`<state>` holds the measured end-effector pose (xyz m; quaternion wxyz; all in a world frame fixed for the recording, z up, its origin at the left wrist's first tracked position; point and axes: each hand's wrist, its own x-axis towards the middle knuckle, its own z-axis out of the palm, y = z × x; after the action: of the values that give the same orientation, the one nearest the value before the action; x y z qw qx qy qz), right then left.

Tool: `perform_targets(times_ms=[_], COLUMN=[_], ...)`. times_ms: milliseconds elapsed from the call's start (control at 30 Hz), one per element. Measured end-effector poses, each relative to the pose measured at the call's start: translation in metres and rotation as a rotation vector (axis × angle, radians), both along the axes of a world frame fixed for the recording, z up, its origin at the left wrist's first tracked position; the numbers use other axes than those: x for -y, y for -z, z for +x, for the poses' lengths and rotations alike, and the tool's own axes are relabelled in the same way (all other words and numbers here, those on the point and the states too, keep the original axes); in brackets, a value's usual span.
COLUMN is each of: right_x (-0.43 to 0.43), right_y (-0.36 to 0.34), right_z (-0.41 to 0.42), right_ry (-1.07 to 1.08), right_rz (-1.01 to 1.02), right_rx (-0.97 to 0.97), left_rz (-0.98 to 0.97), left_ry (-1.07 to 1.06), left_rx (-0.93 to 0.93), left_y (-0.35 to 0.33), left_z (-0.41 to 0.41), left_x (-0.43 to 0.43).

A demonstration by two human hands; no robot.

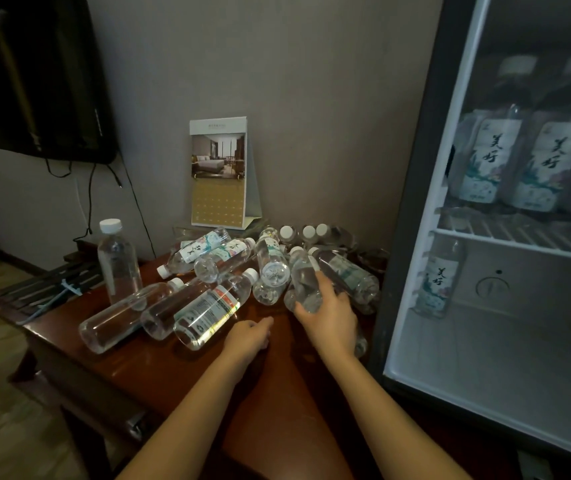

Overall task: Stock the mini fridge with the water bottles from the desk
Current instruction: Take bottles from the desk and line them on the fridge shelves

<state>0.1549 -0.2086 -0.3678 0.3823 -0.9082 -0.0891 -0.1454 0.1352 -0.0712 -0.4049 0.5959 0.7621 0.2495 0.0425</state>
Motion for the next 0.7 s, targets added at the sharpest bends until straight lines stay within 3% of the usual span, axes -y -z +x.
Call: perform_targets(times_ms=[333,433,533,700], right_x=[0.016,0.021,0.026,0.047], right_y=[0.006,0.013,0.017,0.014], right_z=[-0.050,-0.064,-0.072,-0.065], right_ry=[-0.092,-0.176,-0.255,-0.377], right_rz=[-0.202,-0.337,-0.454,-0.368], right_rx=[0.088,0.100,0.151,0.059], left_rz=[-0.213,-0.300,-0.340,-0.244], left_ry=[0.185,0.296,0.274,0.272], left_rx=[0.033,0.024,0.028,0.020], left_y=[-0.020,-0.023,-0.024,-0.021], left_z=[-0.016,-0.019,-0.026,-0.033], left_x=[0.025,0.031,0.035,0.041])
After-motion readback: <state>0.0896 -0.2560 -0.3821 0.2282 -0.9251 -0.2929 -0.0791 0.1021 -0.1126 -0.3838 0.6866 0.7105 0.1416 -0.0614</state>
